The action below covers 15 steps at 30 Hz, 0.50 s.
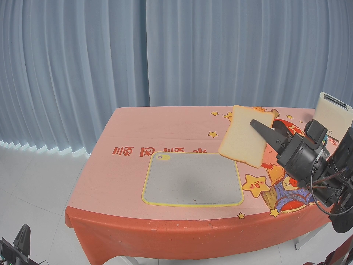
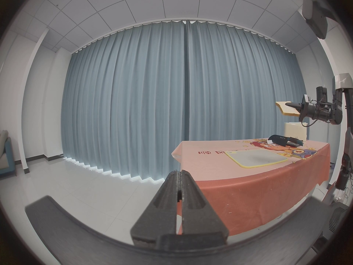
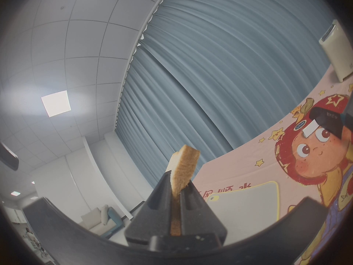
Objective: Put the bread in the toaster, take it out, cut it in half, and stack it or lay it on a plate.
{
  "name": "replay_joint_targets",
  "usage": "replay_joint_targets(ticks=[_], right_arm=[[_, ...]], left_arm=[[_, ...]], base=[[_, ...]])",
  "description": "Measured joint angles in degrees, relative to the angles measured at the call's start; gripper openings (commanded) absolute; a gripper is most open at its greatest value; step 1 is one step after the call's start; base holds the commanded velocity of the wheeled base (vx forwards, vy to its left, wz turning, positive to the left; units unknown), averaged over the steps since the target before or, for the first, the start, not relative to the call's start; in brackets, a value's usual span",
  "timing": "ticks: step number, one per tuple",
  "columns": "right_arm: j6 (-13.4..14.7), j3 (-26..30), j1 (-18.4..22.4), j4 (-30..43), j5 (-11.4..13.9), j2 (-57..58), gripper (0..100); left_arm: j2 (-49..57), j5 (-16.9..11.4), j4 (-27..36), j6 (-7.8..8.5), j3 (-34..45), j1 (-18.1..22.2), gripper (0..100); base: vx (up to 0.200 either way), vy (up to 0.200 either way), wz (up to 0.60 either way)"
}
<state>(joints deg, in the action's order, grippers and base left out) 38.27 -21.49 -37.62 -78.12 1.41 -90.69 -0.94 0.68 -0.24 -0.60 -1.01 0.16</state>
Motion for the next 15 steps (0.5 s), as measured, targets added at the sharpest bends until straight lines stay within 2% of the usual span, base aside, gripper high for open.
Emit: replay_joint_targets(ticks=[4,11,15], right_arm=[[1.6,-0.4,-0.5,0.0,0.0,0.0,0],[1.6,-0.7,-2.9,1.0,-0.1,0.7,0],[1.6,-3.0,-3.4,2.1,-0.1,0.8,0]], left_arm=[[0.0,0.0,0.0,0.02,0.0,0.0,0],[0.0,0.0,0.0,0.02,0.0,0.0,0],[0.0,0.0,0.0,0.05,0.0,0.0,0]], base=[[0.000,0.000,0.00],[0.000,0.000,0.00],[0.000,0.000,0.00]])
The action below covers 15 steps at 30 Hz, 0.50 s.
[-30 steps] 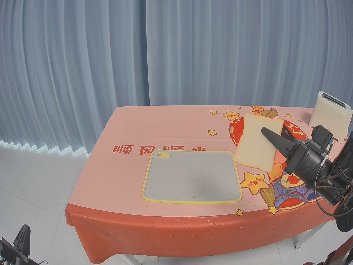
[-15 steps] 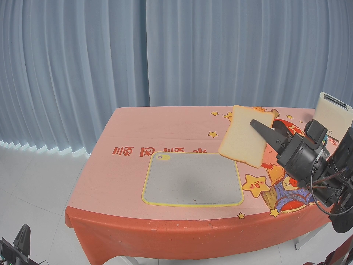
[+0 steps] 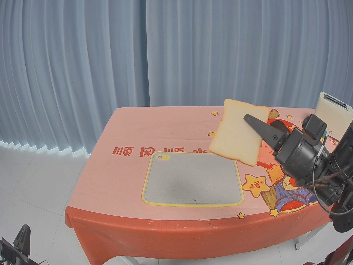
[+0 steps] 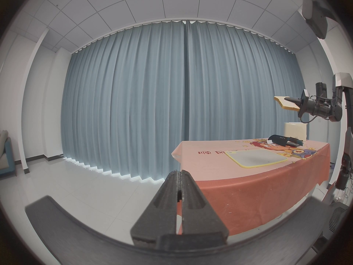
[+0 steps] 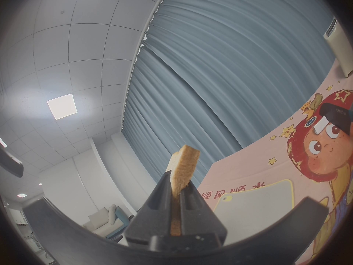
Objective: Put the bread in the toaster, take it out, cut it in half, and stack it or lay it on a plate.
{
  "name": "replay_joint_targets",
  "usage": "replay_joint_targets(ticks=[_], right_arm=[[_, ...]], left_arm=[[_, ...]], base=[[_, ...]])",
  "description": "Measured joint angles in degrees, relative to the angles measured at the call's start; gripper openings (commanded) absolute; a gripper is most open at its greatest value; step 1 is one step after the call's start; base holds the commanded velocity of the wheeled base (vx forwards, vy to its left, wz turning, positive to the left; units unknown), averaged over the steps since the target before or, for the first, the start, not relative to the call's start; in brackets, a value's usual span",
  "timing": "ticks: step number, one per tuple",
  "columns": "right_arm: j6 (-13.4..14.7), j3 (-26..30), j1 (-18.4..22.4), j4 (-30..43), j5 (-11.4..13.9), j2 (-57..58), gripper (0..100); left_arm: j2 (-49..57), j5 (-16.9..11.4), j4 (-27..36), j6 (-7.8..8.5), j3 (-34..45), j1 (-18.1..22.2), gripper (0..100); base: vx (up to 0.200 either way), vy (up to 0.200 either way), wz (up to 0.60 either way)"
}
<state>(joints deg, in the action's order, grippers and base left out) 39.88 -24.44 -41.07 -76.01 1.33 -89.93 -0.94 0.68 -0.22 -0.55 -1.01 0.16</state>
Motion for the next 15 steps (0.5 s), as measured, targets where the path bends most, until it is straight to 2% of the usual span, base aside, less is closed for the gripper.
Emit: replay_joint_targets(ticks=[10,15], right_arm=[[0.2,-11.0,-1.2,3.8,0.3,-2.6,0],[1.6,-12.8,-1.6,3.3,-0.1,-4.7,0]], left_arm=[[0.0,0.0,0.0,0.00,0.0,0.0,0],[0.0,0.0,0.0,0.01,0.0,0.0,0]], base=[[0.000,0.000,0.00],[0.000,0.000,0.00]])
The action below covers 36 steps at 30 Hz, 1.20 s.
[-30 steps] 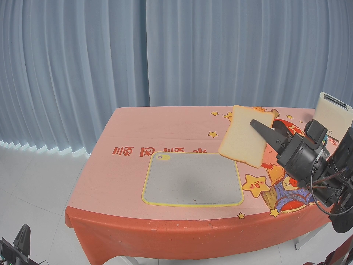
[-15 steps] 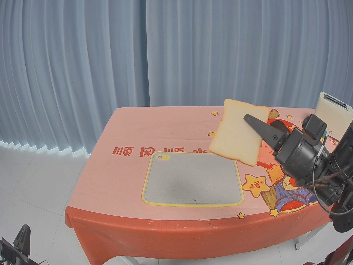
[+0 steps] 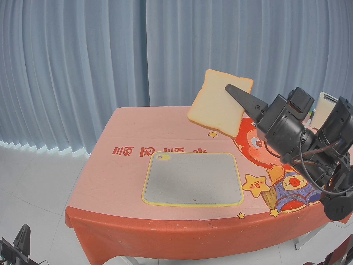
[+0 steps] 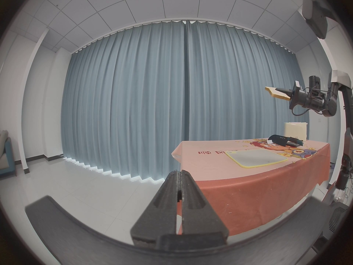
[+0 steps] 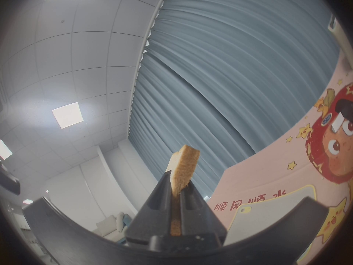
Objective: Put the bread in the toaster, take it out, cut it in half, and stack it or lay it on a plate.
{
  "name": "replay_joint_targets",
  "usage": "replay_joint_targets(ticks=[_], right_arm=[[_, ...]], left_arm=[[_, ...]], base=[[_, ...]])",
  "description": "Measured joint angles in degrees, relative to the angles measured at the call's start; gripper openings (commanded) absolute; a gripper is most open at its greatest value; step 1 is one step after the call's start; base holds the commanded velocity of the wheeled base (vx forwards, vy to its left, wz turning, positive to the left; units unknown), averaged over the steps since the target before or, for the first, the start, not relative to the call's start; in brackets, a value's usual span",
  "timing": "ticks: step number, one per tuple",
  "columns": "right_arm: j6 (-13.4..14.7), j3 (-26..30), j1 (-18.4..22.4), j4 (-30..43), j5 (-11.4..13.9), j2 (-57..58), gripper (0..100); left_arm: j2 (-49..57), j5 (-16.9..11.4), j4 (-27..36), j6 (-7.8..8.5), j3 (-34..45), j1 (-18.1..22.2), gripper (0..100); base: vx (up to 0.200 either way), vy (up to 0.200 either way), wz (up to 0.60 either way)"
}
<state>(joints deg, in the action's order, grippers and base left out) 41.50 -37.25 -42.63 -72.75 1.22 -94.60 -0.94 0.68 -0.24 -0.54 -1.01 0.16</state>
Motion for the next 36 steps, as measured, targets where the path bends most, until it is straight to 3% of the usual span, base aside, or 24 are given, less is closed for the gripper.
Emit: replay_joint_targets(ticks=[5,16,27,36], right_arm=[[2.8,-1.0,0.3,-0.4,-2.6,-3.1,0],[3.2,-1.1,-0.6,0.2,-8.6,-9.6,0],[5.6,-1.5,0.1,-0.4,-11.0,-15.8,0],[5.9,-3.5,-0.3,-1.7,-15.4,-21.6,0]], left_arm=[[0.0,0.0,0.0,0.02,0.0,0.0,0],[0.0,0.0,0.0,0.02,0.0,0.0,0],[0.0,0.0,0.0,0.02,0.0,0.0,0],[0.0,0.0,0.0,0.02,0.0,0.0,0]], base=[[0.000,0.000,0.00],[0.000,0.000,0.00],[0.000,0.000,0.00],[0.000,0.000,0.00]])
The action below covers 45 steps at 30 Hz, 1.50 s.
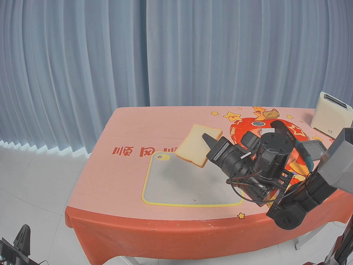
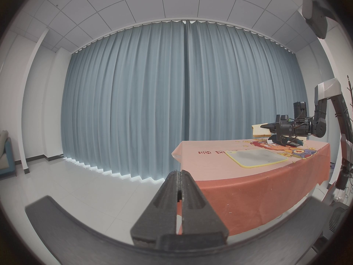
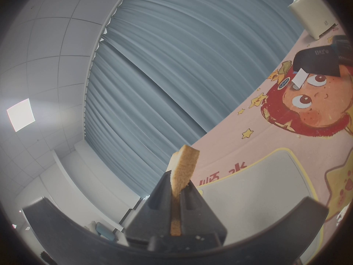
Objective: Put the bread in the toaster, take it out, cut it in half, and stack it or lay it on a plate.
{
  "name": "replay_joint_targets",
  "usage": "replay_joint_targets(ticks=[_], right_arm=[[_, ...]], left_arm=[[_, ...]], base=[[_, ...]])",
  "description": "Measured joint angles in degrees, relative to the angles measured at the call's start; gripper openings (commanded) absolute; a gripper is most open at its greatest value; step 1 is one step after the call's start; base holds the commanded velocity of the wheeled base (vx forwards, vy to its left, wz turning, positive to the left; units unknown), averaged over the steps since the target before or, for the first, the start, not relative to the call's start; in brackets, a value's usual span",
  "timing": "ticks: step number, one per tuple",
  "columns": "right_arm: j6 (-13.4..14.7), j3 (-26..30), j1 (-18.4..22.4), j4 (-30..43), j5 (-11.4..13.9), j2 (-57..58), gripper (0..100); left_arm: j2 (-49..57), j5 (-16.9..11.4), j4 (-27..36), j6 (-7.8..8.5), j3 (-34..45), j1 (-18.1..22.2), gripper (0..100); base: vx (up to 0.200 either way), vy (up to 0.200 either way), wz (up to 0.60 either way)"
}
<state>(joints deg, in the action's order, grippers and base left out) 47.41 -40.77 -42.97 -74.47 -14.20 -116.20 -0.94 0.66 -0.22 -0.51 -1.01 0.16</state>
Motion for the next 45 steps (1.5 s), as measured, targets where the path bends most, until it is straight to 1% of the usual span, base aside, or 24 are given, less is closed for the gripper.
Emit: replay_joint_targets(ticks=[3,9,10,30,31,37,45], right_arm=[[0.0,0.1,-0.1,0.4,-0.7,-1.0,0],[-0.1,0.4,-0.5,0.0,-3.7,-3.7,0],[0.0,0.4,-0.6,-0.1,-3.9,-4.1,0],[0.1,0.7,0.0,0.1,-3.9,-8.0,0],[0.1,0.7,-0.1,0.1,-3.9,-8.0,100],[0.0,0.7,0.1,1.3,-3.9,-8.1,100],[-0.3,0.7,-0.3,9.2,-3.9,-5.4,100]], left_arm=[[0.0,0.0,0.0,0.00,0.0,0.0,0],[0.0,0.0,0.0,0.00,0.0,0.0,0],[0.0,0.0,0.0,0.00,0.0,0.0,0],[0.0,0.0,0.0,0.00,0.0,0.0,0],[0.0,0.0,0.0,0.00,0.0,0.0,0],[0.0,0.0,0.0,0.00,0.0,0.0,0],[0.0,0.0,0.0,0.00,0.0,0.0,0]], base=[[0.000,0.000,0.00],[0.000,0.000,0.00],[0.000,0.000,0.00],[0.000,0.000,0.00],[0.000,0.000,0.00],[0.000,0.000,0.00],[0.000,0.000,0.00]])
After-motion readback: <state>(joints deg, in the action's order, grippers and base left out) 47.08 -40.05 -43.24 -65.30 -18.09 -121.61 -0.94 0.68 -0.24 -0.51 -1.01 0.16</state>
